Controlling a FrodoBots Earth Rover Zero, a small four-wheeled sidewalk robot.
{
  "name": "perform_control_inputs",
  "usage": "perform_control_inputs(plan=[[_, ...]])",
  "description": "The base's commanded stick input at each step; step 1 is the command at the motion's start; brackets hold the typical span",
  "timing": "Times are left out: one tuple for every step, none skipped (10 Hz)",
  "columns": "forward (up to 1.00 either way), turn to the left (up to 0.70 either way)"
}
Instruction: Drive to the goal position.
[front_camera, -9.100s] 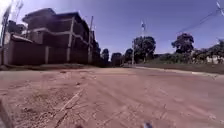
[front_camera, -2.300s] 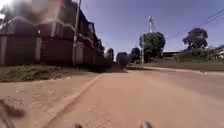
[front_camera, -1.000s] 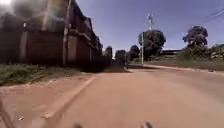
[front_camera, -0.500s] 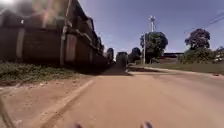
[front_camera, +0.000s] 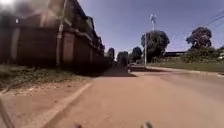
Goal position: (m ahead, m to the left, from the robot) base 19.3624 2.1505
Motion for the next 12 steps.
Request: perform_control_inputs(plan=[[1.00,0.00],[1.00,0.00],[1.00,0.00],[1.00,0.00],[1.00,0.00],[1.00,0.00],[1.00,0.00],[1.00,-0.27],[1.00,-0.40],[1.00,-0.33],[1.00,-0.15],[1.00,0.00]])
